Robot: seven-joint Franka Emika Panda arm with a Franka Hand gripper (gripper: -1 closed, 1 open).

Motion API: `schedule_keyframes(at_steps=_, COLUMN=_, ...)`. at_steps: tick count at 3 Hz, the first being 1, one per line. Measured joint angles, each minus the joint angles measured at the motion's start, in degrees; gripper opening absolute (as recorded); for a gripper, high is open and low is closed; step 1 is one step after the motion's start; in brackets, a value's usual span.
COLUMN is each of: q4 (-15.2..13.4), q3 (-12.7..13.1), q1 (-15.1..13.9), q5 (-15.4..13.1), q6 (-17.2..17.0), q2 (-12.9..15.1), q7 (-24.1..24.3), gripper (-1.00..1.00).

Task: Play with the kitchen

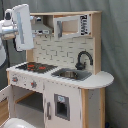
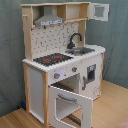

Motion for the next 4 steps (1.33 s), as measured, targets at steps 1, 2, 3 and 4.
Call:
schedule_keyframes(at_steps=1, q4=-1.9, q3=-2.2, q1=0.2, q5=0.2, q6=5.8, q2=0.3, q7=0.0, gripper=-1.0)
schedule_keyframes(at_steps=2, q4=-3.6, q3=-4.2, q1=0.2, q5=0.3, q6=12.3, q2=1.2, q7=0.0, gripper=-1.0)
schedule_keyframes(at_steps=3, q4=-4.0, q3=-6.5, q1=0.2, q5=0.3, q6=18.0, q2=2.6, q7=-0.2, gripper=-1.0)
schedule_keyframes(at_steps=4, q4=-4.0, q3=-9.1, q1=0.2, q5=0.3, q6=23.3, q2=4.1, q7=-0.8, gripper=-1.0)
